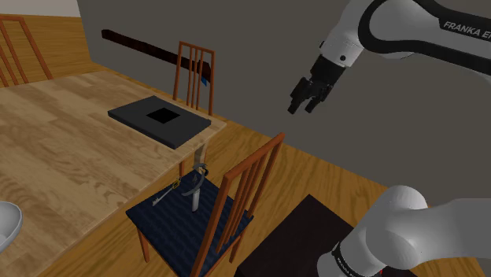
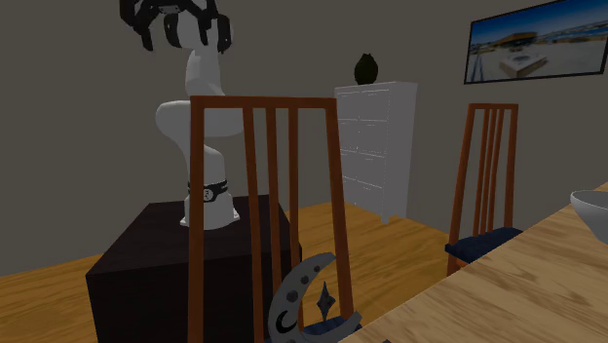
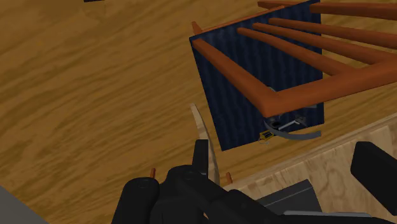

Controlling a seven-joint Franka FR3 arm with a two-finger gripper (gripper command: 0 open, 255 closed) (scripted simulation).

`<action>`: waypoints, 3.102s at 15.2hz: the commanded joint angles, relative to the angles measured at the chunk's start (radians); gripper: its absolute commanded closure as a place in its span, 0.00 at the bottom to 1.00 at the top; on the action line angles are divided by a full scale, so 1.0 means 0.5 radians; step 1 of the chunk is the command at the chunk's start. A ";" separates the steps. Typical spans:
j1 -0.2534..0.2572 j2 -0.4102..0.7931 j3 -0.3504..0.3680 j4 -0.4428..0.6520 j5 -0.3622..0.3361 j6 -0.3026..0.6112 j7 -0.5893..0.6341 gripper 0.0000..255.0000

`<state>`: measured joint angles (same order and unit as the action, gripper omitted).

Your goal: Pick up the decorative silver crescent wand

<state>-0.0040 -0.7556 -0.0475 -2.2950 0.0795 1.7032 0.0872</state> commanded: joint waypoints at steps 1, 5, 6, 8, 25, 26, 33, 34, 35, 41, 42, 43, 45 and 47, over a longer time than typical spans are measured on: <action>0.000 0.000 0.000 0.000 0.000 0.000 0.000 0.00; 0.002 0.180 0.154 -0.028 0.054 0.160 0.236 0.00; 0.002 0.231 0.191 -0.028 0.065 0.199 0.295 0.00; 0.001 0.343 0.264 -0.018 0.083 0.276 0.412 0.00; 0.013 1.590 0.684 0.514 -0.084 0.729 1.445 0.00; 0.023 1.673 0.690 0.569 -0.109 0.738 1.505 0.00; 0.101 2.110 0.679 0.854 -0.226 0.796 1.774 0.00; 0.102 2.122 0.677 0.843 -0.230 0.820 1.776 0.00; 0.103 2.135 0.675 0.832 -0.234 0.843 1.778 0.00; 0.109 2.183 0.669 0.801 -0.249 0.920 1.784 1.00; 0.108 2.183 0.669 0.800 -0.249 0.921 1.784 1.00; 0.108 2.183 0.669 0.801 -0.249 0.920 1.784 1.00; 0.108 2.183 0.669 0.801 -0.249 0.920 1.784 1.00; 0.108 2.184 0.669 0.802 -0.249 0.919 1.784 1.00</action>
<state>0.0502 0.3355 0.2870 -1.8939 -0.0452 2.1630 0.9792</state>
